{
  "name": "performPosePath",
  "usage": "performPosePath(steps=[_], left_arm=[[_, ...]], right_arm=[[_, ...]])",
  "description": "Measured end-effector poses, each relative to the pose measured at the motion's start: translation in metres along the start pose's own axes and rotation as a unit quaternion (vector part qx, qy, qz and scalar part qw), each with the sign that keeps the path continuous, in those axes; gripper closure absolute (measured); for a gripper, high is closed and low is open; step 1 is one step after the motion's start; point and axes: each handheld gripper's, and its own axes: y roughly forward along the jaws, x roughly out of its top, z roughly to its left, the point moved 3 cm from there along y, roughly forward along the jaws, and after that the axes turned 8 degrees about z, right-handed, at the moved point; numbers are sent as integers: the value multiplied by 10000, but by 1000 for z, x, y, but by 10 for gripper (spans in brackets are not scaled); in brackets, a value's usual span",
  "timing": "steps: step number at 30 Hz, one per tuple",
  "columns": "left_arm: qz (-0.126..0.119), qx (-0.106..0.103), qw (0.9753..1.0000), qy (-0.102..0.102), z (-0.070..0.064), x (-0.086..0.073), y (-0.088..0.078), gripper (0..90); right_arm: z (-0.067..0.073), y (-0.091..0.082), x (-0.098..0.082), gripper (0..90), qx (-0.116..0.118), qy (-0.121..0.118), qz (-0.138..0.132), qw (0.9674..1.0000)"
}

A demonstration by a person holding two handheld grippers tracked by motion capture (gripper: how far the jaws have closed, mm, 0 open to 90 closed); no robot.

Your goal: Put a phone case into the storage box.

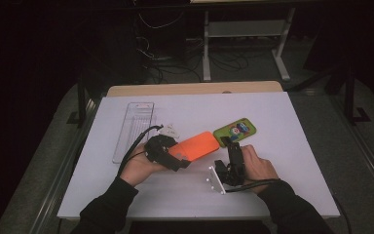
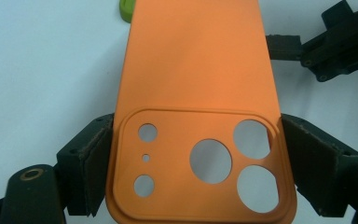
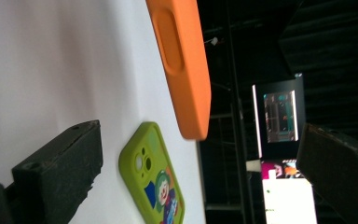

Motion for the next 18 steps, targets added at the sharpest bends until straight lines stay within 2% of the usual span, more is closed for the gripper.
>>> performPosePath(steps=[2,3,5,7,10,12,13,14,15,18], left_arm=[[104,18,9999,126,2,0,-1,162],[71,8,9999,84,1,0,-1,162],[104,17,9999,114,1,0,-1,162],[17,-9,10000,28,-1,1,0,162],[100,29,9998,159,1,1,0,162],[93,18,9999,132,0,1,0,162],[19,2,10000,32,-1,2,1,162],[126,23,9998,154,0,1,0,162],[109,21,9999,130,0,2,1,162],[129,-2,9998,151,0,2,0,162]], right_arm=[[2,0,3,15,3,-68,-38,10000],[3,0,3,16,55,-89,-33,9999],[5,0,5,36,5,-112,-58,9999],[6,-1,7,59,-60,-139,-102,9998],[5,-2,11,125,-222,-276,-233,9991],[5,-2,13,157,-245,-319,-271,9988],[5,-2,14,183,-264,-328,-300,9987],[6,-2,15,205,-282,-344,-318,9985],[7,-1,16,234,-336,-311,-378,9982],[9,-1,19,291,-248,-337,-361,9985]])
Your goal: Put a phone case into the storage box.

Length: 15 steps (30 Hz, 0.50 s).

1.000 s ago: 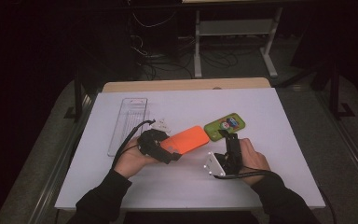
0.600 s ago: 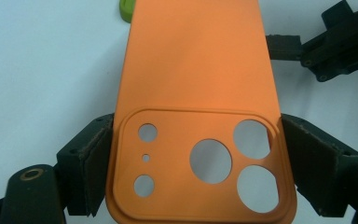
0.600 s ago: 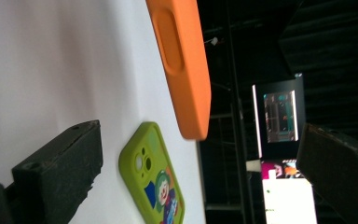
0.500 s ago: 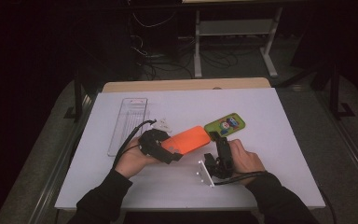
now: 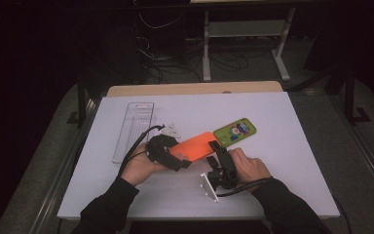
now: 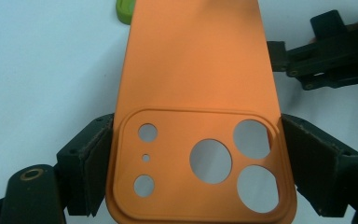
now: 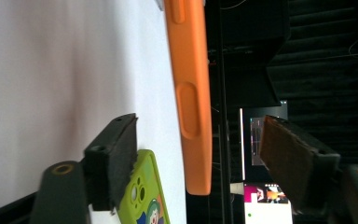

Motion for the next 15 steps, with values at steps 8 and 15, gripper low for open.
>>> performPosePath(steps=[8,15], left_arm=[[2,14,10000,33,-2,0,1,162],[25,14,9999,107,-4,1,2,161]], right_arm=[[1,-1,3,442,-43,-140,15,9999],[3,-2,5,557,-137,-191,-81,9997]])
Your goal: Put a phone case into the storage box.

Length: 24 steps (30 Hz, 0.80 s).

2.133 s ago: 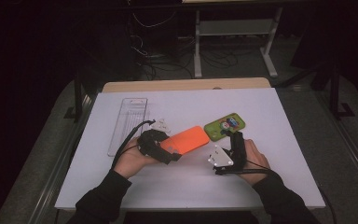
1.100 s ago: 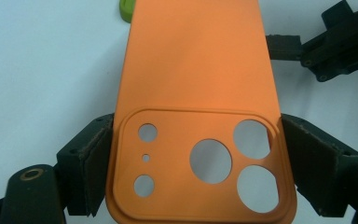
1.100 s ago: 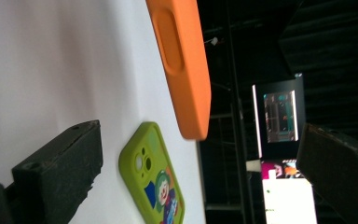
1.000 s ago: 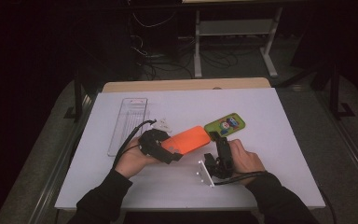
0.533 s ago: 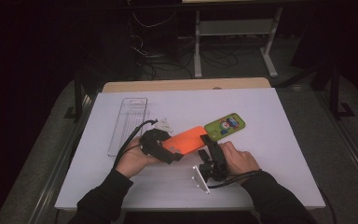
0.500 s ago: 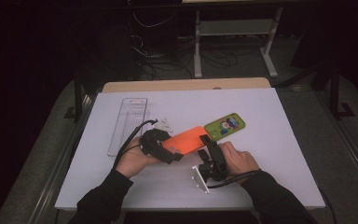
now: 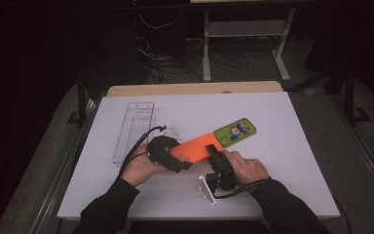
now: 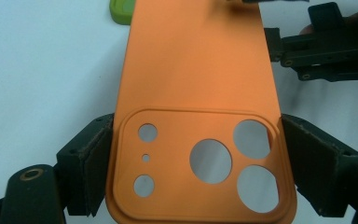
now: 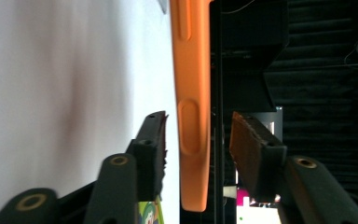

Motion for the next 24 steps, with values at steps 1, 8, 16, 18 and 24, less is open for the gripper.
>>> performPosePath(steps=[1,8,16,18,24], left_arm=[[-3,-4,10000,-6,0,0,0,162],[-2,-24,10000,25,-1,0,0,161],[-52,-51,10000,15,-4,1,1,161],[-81,-37,10000,10,-4,1,2,161],[-63,-95,9999,63,-3,1,0,160]], right_arm=[[-1,-1,1,574,-30,-15,-35,10000],[1,-3,3,651,-32,-36,-94,9999],[2,-3,4,722,19,-145,-143,9998],[3,-3,5,729,23,-136,-131,9998],[3,-4,5,755,-83,-154,-105,9998]])
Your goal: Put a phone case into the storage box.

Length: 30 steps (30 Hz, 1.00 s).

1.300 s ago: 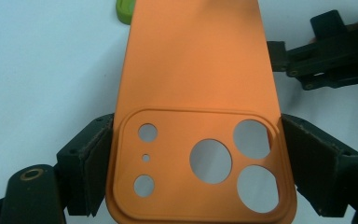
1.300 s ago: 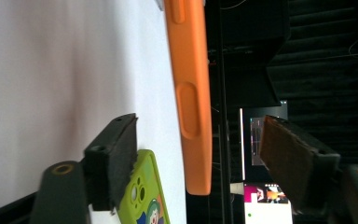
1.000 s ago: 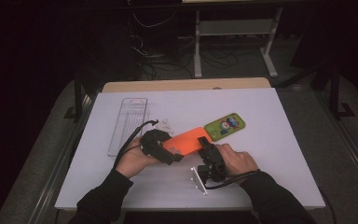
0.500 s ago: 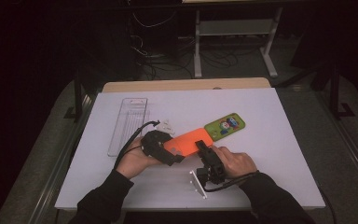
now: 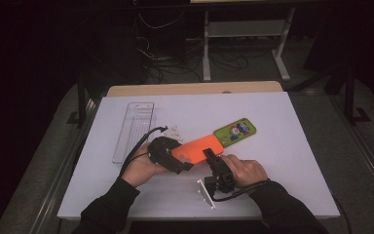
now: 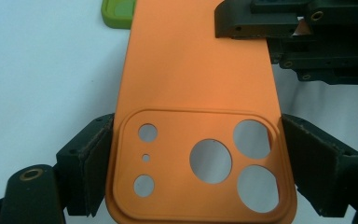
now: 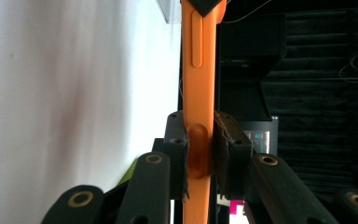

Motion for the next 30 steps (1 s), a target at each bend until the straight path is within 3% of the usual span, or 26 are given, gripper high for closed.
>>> performPosePath(steps=[1,3,4,15,18,25,28,30], left_arm=[[-79,-23,9999,-79,-1,1,1,159],[-25,-61,10000,-12,1,-1,-1,157],[-142,-99,9998,-130,0,0,0,155],[-199,-265,9994,-128,1,-3,3,146],[-275,-226,9993,-110,1,-4,6,140],[-327,-255,9990,-139,-1,-2,5,10],[-390,-255,9989,-104,-1,-2,4,0],[-495,-247,9984,-137,0,-2,1,0]], right_arm=[[0,0,0,763,-16,-6,1,10000],[-1,0,0,783,-58,-9,10,10000],[-1,-1,0,792,-72,4,18,10000],[-3,-3,0,822,-97,-44,24,9999],[-5,-4,-1,827,-89,-49,49,9999],[-5,-3,-2,825,-127,11,67,9999],[-6,-1,-3,823,-70,38,93,9999],[-7,0,-4,823,44,178,140,9997]])
